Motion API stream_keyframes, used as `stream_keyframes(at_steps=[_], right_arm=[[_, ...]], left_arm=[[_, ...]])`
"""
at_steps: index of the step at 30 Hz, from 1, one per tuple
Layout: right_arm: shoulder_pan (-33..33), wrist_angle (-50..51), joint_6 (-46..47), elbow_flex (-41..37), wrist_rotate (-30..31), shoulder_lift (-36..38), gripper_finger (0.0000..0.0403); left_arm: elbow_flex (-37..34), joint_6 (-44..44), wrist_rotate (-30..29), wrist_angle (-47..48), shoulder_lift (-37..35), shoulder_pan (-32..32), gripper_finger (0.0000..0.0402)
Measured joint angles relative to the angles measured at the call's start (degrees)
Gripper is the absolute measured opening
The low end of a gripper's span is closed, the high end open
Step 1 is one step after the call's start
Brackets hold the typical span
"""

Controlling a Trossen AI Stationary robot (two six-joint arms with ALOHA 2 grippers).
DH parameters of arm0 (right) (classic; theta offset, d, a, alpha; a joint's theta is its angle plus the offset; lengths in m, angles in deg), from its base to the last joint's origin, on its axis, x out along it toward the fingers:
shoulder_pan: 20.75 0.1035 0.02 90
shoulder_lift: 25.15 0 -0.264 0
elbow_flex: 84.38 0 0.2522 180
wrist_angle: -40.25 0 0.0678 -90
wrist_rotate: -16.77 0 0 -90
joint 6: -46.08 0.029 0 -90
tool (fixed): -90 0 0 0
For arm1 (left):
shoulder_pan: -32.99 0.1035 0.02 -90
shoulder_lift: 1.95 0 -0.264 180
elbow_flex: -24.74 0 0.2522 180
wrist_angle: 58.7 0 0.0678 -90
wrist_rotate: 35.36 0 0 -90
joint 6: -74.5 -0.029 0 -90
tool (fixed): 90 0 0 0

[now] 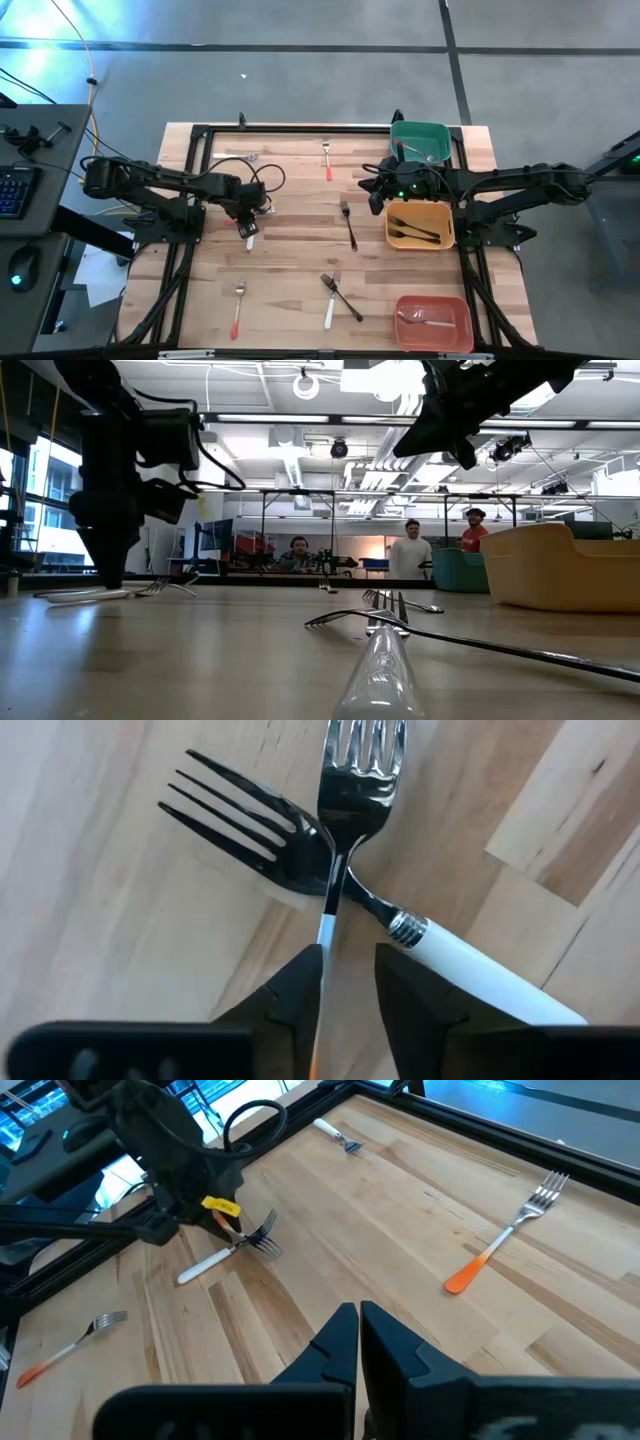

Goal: Sort silverware by color (type)
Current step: Put the orange fork into the green bin

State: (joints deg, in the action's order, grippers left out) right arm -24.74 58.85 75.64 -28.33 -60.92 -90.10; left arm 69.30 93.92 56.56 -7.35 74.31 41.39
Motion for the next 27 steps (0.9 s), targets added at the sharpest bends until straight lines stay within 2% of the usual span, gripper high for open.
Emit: stream_keyframes(at_steps=[7, 12, 22, 27], right_arm=[[0.0, 0.01, 0.0, 0.0, -0.02, 0.0, 0.0], [0.0, 0.0, 0.02, 0.0, -0.02, 0.0, 0.0], [0.0, 0.02, 0.15, 0.0, -0.02, 0.0, 0.0], [0.0, 0.02, 0.11, 0.0, -0.03, 0.0, 0.0]], left_arm=[[-0.19, 0.6, 4.48, -0.72, -0.07, 0.0, 0.0006], [0.05, 0.97, 7.09, -0.71, -1.39, -0.04, 0.0002], [2.57, 4.57, 7.44, 0.32, -6.72, -0.04, 0.0], [2.67, 7.51, 5.03, 0.42, -7.25, -0.04, 0.0007]])
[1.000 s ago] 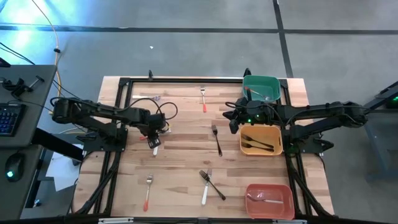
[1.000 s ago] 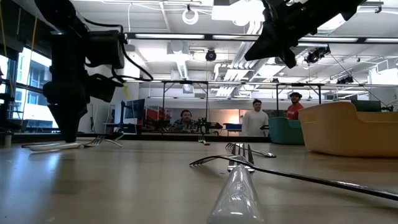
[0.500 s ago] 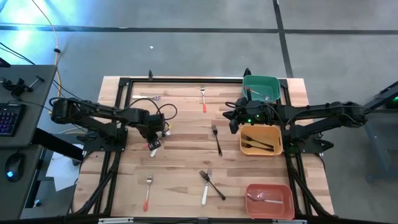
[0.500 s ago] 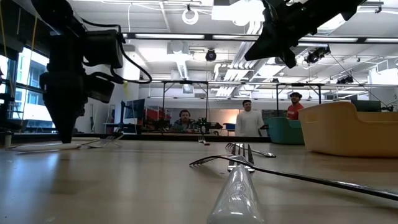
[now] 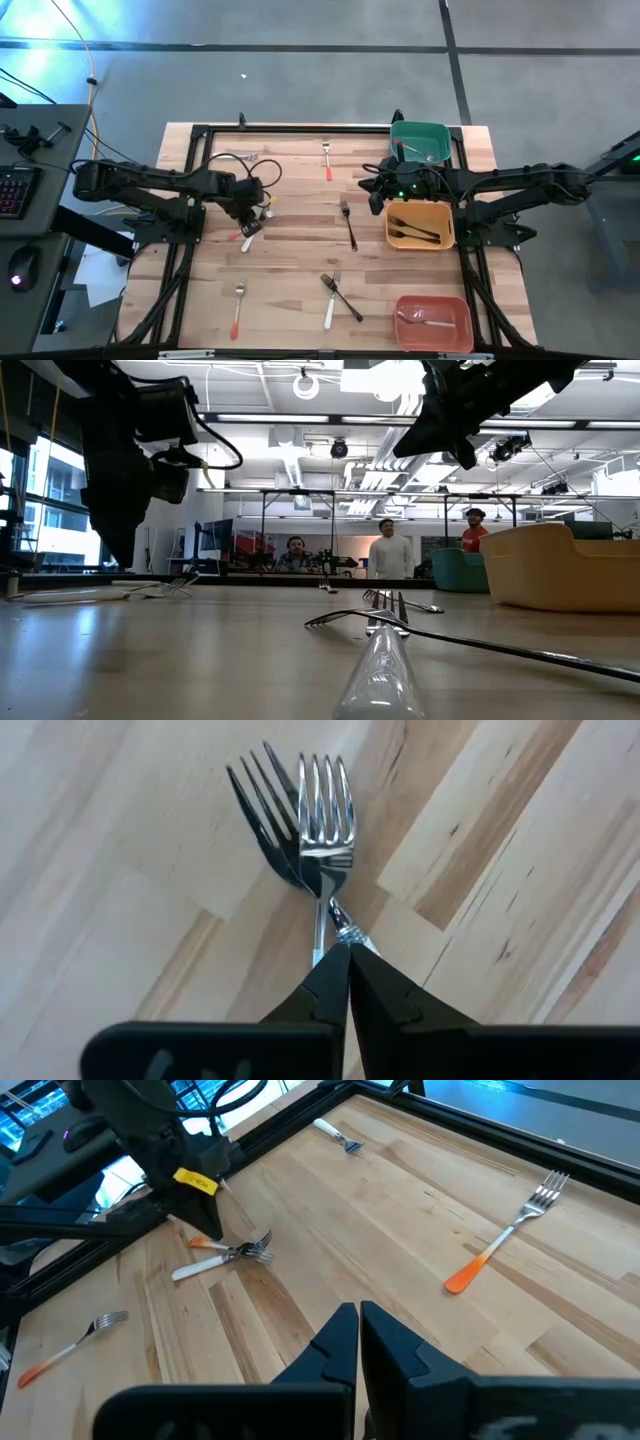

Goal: Sort silverware by color (type)
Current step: Put the orange fork into the green bin

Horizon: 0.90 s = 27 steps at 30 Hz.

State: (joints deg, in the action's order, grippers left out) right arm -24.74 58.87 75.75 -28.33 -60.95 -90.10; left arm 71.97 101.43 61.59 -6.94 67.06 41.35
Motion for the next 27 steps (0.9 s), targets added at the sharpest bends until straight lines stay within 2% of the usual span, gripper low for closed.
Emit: stream_keyframes(at_steps=[9, 14, 18, 24, 27], right_arm=[[0.0, 0.0, -0.08, 0.0, -0.01, 0.0, 0.0], [0.0, -0.02, -0.09, 0.0, -0.01, 0.0, 0.0], [0.0, -0.02, -0.09, 0.0, -0.01, 0.0, 0.0], [0.0, -0.02, -0.11, 0.0, -0.01, 0.0, 0.0], [0.0, 0.0, -0.11, 0.0, -0.01, 0.0, 0.0]], left_arm=[[-0.18, -0.43, 0.41, -0.23, 4.19, -0.9, 0.0082], [-2.44, 1.44, 0.41, -0.59, 7.76, -0.96, 0.0102], [-3.39, 1.53, 0.4, -0.39, 8.78, -0.93, 0.0089], [-3.95, 1.3, -0.37, -0.63, 7.5, -0.79, 0.0019], [-4.07, 1.24, -0.42, -0.63, 6.51, -0.81, 0.001]])
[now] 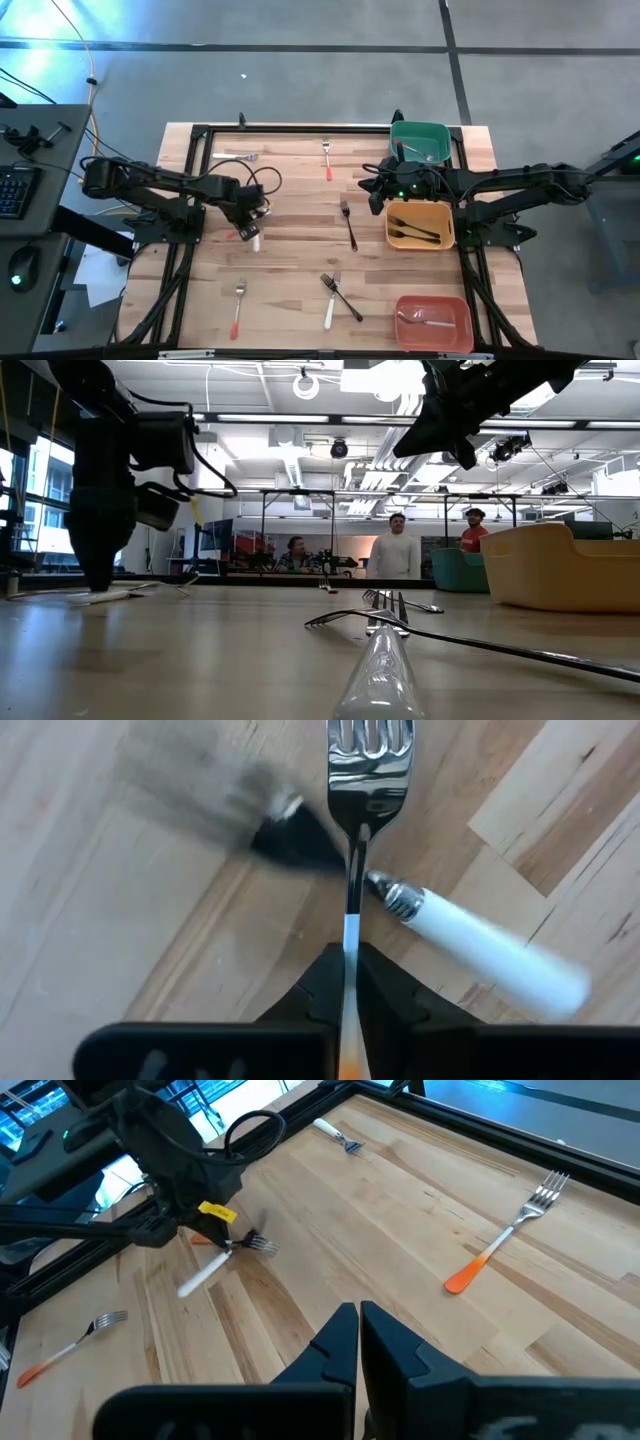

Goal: Sort silverware by color (type)
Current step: Put the orange fork into the green bin

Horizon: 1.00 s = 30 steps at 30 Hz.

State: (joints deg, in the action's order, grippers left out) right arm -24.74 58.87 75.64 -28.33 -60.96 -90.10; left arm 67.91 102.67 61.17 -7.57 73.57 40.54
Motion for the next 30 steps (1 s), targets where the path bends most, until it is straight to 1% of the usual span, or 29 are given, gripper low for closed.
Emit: stream_keyframes(at_steps=[4, 6, 12, 15, 22, 30], right_arm=[[0.0, 0.0, 0.0, 0.0, 0.0, 0.0, 0.0], [0.0, 0.0, 0.0, 0.0, 0.0, 0.0, 0.0], [0.01, 0.0, 0.02, 0.0, 0.0, 0.0, 0.0], [0.0, 0.0, 0.04, 0.0, 0.0, 0.0, 0.0], [0.01, -0.02, 0.17, 0.0, 0.0, 0.0, 0.0], [0.01, -0.28, 0.2, 0.0, 0.0, 0.0, 0.0]], left_arm=[[-0.18, 0.82, 0.48, 0.0, -2.35, 0.29, 0.0006], [-0.44, 1.84, 1.94, 1.12, -4.11, 0.75, 0.0005], [-0.24, 4.21, 2.34, -0.08, -10.58, 1.93, 0.0003], [-0.22, 6.28, 3.04, -2.43, -13.88, 2.33, 0.0003], [-0.11, 11.71, 5.17, -14.2, -19.25, 2.32, 0.0001], [-0.09, 16.35, 5.19, -31.07, -19.92, 2.34, 0.0001]])
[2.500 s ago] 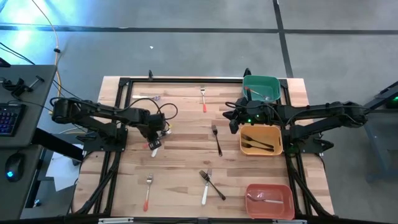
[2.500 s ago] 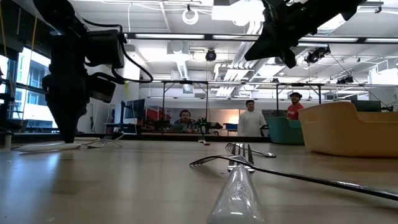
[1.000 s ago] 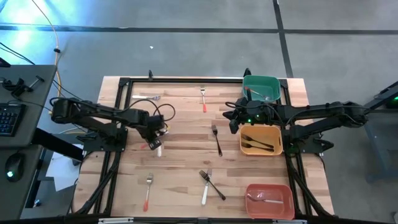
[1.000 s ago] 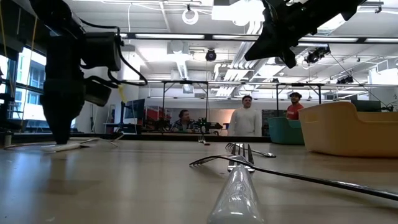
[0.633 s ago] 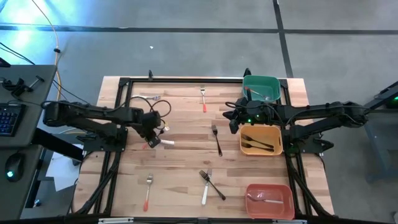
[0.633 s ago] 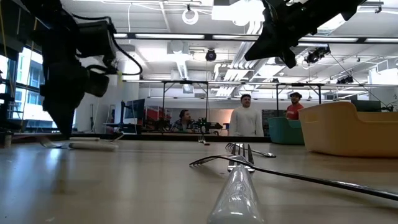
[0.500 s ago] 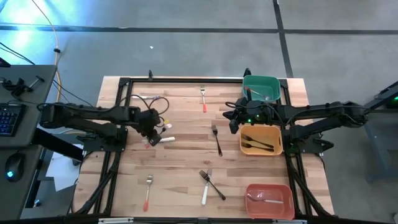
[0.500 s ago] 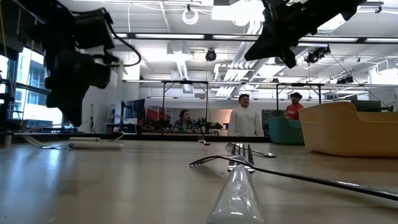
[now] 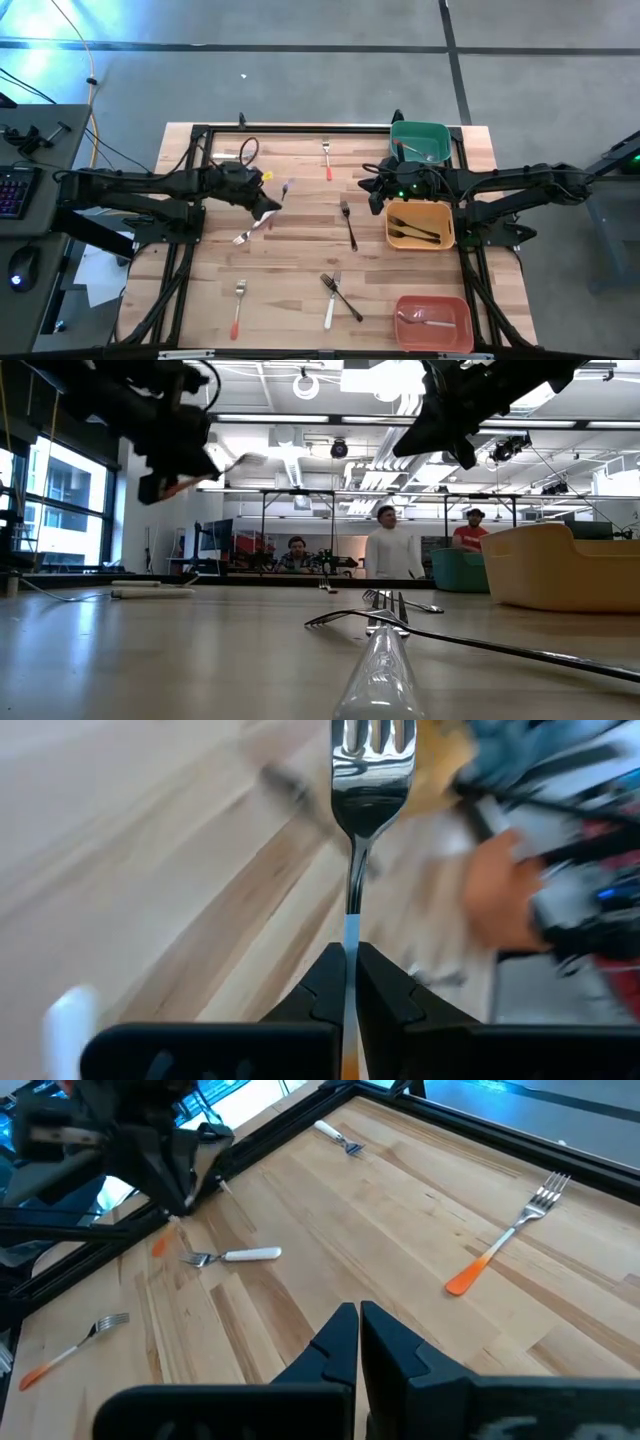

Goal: Sort silverware by color (type)
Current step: Put the orange fork into the green bin

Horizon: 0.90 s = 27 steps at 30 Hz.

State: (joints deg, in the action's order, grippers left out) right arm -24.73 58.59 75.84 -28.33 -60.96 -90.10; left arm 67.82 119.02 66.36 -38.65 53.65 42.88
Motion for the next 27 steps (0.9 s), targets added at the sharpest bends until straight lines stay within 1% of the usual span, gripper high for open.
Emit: stream_keyframes(at_steps=[5, 10, 16, 21, 27], right_arm=[[-0.01, -2.15, -0.06, 0.0, 0.0, 0.0, 0.0], [0.01, -4.22, -0.09, 0.0, -0.02, 0.01, 0.0], [-0.01, -6.15, -0.05, 0.0, -0.38, 0.0, 0.0006], [0.01, -7.08, 0.65, 0.0, -0.46, 0.0, 0.0033], [-0.01, -11.2, 4.63, 0.0, -1.35, 0.0, 0.0087]], left_arm=[[0.07, 0.41, -0.19, -8.82, 0.0, 0.25, 0.0001], [0.09, 1.35, -0.38, -14.26, 0.89, 1.63, 0.0001], [0.11, 1.96, -0.36, -24.34, 4.68, 2.54, 0.0001], [0.11, 3.42, -0.32, -35.31, 9.3, 2.54, 0.0001], [0.13, 5.57, -0.31, -45.85, 14.97, 2.54, 0.0001]])
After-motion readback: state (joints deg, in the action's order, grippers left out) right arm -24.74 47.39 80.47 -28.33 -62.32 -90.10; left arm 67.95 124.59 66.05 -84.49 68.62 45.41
